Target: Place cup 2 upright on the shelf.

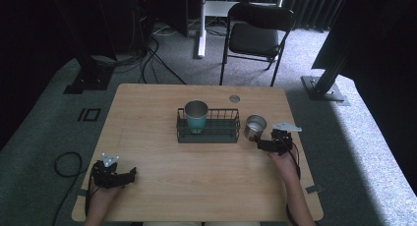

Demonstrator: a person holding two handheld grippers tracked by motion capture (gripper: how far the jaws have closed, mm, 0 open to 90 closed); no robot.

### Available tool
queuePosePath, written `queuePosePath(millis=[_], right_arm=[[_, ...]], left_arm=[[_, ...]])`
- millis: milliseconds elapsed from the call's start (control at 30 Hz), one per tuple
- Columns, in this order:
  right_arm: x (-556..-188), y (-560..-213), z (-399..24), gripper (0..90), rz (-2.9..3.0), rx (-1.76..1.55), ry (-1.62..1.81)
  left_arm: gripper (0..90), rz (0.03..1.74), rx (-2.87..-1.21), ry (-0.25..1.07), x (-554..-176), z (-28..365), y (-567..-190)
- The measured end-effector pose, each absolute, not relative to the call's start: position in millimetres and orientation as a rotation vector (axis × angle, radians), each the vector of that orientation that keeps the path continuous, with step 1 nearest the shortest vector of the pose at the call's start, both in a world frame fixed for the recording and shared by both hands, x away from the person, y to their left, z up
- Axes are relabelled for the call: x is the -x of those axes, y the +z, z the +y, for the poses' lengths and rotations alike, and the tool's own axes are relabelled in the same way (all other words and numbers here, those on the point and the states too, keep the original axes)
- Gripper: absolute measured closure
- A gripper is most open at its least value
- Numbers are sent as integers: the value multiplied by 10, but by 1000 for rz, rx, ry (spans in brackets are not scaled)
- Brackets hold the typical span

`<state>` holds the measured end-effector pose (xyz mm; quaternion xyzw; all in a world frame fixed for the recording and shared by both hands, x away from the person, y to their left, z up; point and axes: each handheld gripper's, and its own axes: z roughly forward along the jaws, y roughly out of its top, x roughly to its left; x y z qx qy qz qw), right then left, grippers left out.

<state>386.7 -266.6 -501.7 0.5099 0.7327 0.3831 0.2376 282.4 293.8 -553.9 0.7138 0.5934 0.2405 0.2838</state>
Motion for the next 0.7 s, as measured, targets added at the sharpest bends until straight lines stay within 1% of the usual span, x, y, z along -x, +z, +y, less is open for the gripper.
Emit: queuePosePath(millis=[700], right_arm=[[-4051,-5116,-2579,126,1971,-1433,1079]], left_arm=[[18,1588,-1910,644,-2823,2938,-5539]])
